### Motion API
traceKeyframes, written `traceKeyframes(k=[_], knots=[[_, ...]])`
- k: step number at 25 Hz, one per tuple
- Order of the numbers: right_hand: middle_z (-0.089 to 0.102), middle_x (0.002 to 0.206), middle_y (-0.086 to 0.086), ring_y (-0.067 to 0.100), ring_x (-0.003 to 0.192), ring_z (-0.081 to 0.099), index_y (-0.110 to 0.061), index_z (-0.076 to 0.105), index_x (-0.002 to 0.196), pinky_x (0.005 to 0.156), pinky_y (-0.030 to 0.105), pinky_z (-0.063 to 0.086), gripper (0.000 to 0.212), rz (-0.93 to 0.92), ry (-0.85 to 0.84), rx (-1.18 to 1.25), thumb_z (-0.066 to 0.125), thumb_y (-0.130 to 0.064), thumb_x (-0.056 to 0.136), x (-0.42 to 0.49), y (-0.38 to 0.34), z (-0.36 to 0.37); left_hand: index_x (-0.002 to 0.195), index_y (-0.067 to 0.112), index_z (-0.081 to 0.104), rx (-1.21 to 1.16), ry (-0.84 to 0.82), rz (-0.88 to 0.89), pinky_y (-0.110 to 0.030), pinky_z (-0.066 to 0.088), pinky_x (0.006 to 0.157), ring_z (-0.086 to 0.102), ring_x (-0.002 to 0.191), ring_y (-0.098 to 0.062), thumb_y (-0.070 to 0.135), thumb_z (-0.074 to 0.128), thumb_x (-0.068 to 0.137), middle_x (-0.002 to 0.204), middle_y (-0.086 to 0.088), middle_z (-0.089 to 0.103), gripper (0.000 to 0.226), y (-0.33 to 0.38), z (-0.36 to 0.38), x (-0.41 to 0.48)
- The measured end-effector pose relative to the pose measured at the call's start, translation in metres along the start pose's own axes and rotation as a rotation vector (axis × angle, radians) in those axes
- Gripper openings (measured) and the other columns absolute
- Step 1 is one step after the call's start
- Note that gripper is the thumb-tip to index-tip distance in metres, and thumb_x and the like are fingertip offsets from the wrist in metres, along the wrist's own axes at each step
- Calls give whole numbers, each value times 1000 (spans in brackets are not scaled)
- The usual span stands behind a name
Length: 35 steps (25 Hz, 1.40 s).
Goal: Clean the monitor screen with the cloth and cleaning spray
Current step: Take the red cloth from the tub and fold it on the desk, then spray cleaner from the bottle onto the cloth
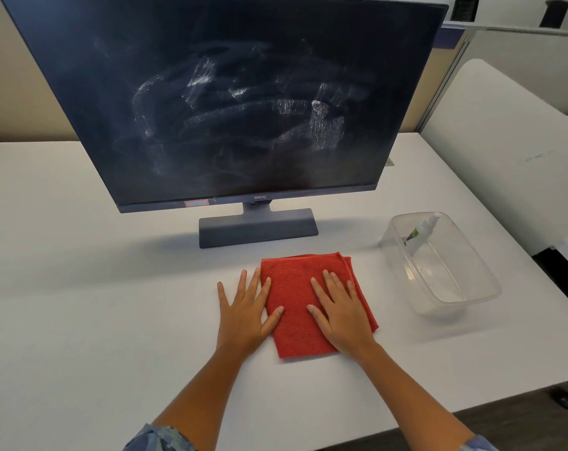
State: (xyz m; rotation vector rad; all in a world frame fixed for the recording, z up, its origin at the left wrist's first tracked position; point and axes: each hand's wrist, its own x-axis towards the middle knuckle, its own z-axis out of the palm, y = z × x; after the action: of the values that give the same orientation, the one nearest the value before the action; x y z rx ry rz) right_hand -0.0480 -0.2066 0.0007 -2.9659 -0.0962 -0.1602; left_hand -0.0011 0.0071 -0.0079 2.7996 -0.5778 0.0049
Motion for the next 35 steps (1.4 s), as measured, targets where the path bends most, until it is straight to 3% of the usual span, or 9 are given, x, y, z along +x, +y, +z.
traceKeyframes(k=[3, 8, 11, 14, 16, 23, 28, 33, 35], knots=[[30, 153, 14, 27, 142, 26, -14, 36, 145, 118, 40, 18, 53, 62, 56, 91, 44, -37, 97, -4, 19, -18, 143, 29, 24, -6, 16, -18, -61, -8, 110, 6, 144, -27, 68, 16, 83, 155, -2, 17, 72, -1, 0, 0], [64, 116, 12, 20, 109, 57, -4, 57, 124, 99, 23, 42, 34, 28, 557, 349, 50, -18, 94, 9, 44, -85, 141, 30, 31, -60, 44, -27, -60, -8, 111, 4, 144, -25, 69, 18, 82, 155, -3, 19, 71, -2, 1, 0], [58, 111, 18, 24, 102, 53, -2, 50, 128, 91, 26, 42, 39, 334, 815, 355, 55, -14, 92, 35, 86, -116, 140, 30, 32, -80, 62, -19, -60, -8, 111, 5, 144, -25, 69, 19, 82, 155, -3, 20, 71, -1, 1, 0], [39, 138, 20, 31, 125, 44, -7, 31, 143, 103, 42, 41, 68, 831, 657, 612, 63, -31, 88, 57, 127, -125, 140, 28, 34, -66, 71, -13, -58, -8, 111, 6, 144, -25, 68, 17, 83, 155, -3, 20, 71, -1, 0, -2], [32, 146, 17, 35, 129, 40, -10, 30, 144, 106, 44, 39, 78, 954, 470, 698, 69, -38, 83, 66, 148, -120, 139, 28, 34, -64, 71, -11, -57, -8, 111, 6, 144, -25, 68, 17, 83, 155, -3, 20, 71, -2, -1, -2], [62, 122, 16, 31, 109, 58, -6, 65, 115, 95, 40, 48, 47, 929, 562, 722, 74, -34, 79, 73, 170, -93, 140, 29, 32, -80, 58, -21, -57, -11, 111, 2, 144, -22, 67, 19, 84, 155, -2, 18, 70, -1, 1, -1], [63, 119, 16, 29, 107, 60, -4, 59, 118, 92, 37, 50, 40, 887, 627, 740, 62, -31, 89, 71, 164, -98, 140, 29, 33, -96, 65, -26, -57, -11, 111, -1, 143, -20, 67, 21, 84, 156, -1, 16, 69, -1, 3, 0], [60, 103, 2, 6, 89, 58, -6, 49, 115, 81, 20, 48, 38, 643, 904, 858, 55, -36, 91, 69, 126, -155, 139, 30, 33, -93, 62, -37, -58, -11, 111, 0, 144, -21, 69, 20, 83, 156, 0, 15, 69, -1, 4, 2], [56, 91, -6, 0, 79, 59, -15, 48, 105, 73, 18, 51, 24, 511, 964, 1069, 51, -34, 91, 68, 106, -178, 140, 31, 32, -89, 59, -40, -58, -12, 111, 0, 144, -21, 70, 19, 82, 156, 0, 14, 70, -1, 4, 2]])
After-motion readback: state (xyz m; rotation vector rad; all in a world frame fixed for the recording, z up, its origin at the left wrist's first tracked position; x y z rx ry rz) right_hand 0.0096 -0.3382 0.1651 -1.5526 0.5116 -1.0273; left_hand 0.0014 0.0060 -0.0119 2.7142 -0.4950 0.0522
